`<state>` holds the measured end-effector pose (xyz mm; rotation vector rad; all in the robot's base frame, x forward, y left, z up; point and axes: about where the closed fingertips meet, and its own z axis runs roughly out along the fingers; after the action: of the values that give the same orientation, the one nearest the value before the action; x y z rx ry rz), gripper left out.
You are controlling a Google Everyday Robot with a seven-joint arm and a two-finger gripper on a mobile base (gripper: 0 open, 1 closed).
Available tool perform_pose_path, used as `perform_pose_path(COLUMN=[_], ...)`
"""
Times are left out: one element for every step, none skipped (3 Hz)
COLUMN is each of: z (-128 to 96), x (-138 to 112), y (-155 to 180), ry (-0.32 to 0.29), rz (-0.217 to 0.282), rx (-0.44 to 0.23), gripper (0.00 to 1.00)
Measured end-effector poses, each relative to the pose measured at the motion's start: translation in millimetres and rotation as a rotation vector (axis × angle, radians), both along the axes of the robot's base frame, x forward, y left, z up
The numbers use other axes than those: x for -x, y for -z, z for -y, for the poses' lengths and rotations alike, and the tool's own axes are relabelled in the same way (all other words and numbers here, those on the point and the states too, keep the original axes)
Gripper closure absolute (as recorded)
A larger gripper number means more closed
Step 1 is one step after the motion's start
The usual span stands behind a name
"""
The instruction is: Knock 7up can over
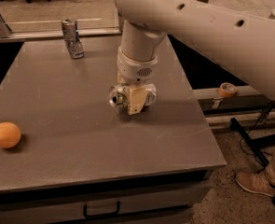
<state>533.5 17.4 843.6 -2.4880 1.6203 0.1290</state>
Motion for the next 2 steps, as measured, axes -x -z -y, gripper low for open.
perform_pose_path(z=[-2.1,-1.0], x=[0.2,-0.2], y=[0.9,-1.5], ry=[0.013,0.039], rz=[-0.009,-0.024], rx=[-0.03,-0.072], gripper=[0.13,0.0])
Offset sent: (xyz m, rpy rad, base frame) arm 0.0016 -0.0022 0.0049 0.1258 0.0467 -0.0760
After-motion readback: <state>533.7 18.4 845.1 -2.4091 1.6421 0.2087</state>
